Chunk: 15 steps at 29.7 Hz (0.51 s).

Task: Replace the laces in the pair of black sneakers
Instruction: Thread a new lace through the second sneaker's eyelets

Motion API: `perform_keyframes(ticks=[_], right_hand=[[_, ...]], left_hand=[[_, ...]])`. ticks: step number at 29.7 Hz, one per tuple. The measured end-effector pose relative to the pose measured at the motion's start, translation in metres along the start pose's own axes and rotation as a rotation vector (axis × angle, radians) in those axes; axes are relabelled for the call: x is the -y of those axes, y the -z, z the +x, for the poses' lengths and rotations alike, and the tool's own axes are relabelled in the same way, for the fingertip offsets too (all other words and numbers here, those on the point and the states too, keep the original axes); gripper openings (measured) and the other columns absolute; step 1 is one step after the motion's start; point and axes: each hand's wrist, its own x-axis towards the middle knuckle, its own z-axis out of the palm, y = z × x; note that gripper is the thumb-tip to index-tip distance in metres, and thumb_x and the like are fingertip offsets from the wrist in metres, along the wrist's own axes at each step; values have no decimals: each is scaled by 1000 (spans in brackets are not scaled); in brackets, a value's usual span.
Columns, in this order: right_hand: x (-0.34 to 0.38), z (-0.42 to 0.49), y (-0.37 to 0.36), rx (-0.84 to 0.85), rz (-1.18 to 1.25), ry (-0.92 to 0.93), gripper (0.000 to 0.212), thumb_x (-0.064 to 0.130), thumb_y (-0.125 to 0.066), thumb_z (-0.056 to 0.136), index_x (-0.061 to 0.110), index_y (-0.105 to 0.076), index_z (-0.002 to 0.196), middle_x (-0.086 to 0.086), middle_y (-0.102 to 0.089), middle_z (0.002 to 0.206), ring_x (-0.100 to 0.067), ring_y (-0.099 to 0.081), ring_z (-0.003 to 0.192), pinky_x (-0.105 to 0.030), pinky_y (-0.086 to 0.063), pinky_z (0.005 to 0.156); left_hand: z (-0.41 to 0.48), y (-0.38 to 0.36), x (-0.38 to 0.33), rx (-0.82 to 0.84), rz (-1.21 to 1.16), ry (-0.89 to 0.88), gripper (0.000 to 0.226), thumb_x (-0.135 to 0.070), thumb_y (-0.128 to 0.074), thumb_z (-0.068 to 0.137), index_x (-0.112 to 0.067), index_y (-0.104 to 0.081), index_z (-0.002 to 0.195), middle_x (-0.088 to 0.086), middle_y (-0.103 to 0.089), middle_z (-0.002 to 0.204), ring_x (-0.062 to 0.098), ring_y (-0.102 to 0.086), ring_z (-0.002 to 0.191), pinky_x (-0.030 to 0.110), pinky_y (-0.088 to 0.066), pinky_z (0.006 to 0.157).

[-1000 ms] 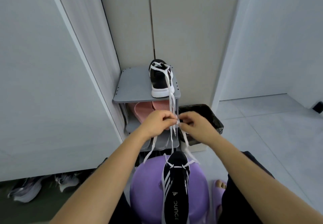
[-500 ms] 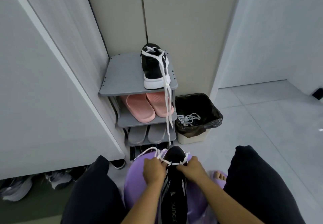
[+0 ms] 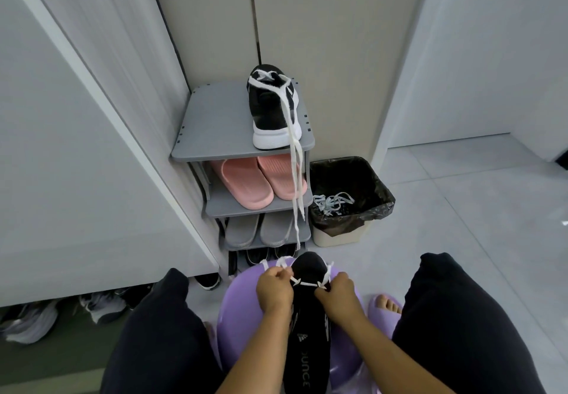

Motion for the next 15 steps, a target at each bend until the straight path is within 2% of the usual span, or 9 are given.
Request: perform_keyframes(ticks=[2, 4, 6, 9, 11, 12, 14, 15], right_hand=[[-3, 3, -1, 44, -30, 13, 34, 18, -55, 82, -3, -51, 109, -19, -55, 108, -24, -47, 78, -22, -33, 63], [-5, 4, 0, 65, -66, 33, 24, 18, -53, 83, -2, -50, 97, -15, -51, 97, -22, -43, 72, -21, -32, 53], [-7, 6, 1, 60, -85, 47, 16, 17, -53, 84, 5, -42, 82, -11, -44, 90, -20, -41, 68, -15, -29, 42], [-12, 11, 2, 63, -82, 53, 22, 17, -53, 84, 11, -36, 71, -10, -45, 86, -17, -41, 63, -13, -30, 41], [-11, 11, 4, 91, -67, 54, 20, 23, -57, 81, 9, -44, 80, -10, -50, 86, -18, -47, 68, -16, -39, 50], [-10, 10, 5, 99, -76, 64, 25, 30, -61, 79, 10, -48, 86, -10, -53, 90, -19, -51, 74, -24, -45, 61], [0, 5, 14, -7, -135, 130, 39, 38, -65, 80, 9, -52, 103, -9, -50, 106, -22, -51, 97, -30, -42, 78], [10, 1, 21, -97, -109, 237, 42, 35, -64, 83, 7, -52, 111, -8, -47, 113, -23, -48, 107, -30, -39, 84]], left_hand=[[8, 7, 0, -43, -154, 60, 15, -13, -61, 88, -4, -62, 77, 7, -55, 66, 21, -47, 66, 27, -38, 64], [14, 11, -1, -57, -264, 111, 14, -9, -63, 87, -4, -62, 74, 5, -53, 60, 19, -45, 62, 27, -39, 61], [18, 15, -2, -69, -297, 147, 7, -8, -63, 86, -1, -64, 87, 5, -51, 60, 18, -43, 56, 25, -36, 54], [22, 24, -4, -8, -242, 139, 16, -8, -63, 87, 4, -63, 98, 6, -47, 57, 15, -37, 49, 18, -31, 42], [16, 31, -11, 97, -133, 55, 15, -8, -62, 87, 3, -65, 96, 5, -50, 58, 14, -39, 49, 15, -34, 37], [13, 34, -18, 144, -19, -35, 14, -9, -61, 88, 1, -66, 95, 5, -54, 63, 14, -44, 52, 15, -39, 42], [3, 43, -36, 238, 340, -275, 11, -12, -58, 89, -5, -67, 92, 5, -63, 82, 21, -57, 70, 23, -46, 65], [-2, 48, -49, 298, 509, -378, 13, -11, -54, 90, -8, -66, 92, 6, -65, 92, 23, -61, 82, 25, -45, 72]])
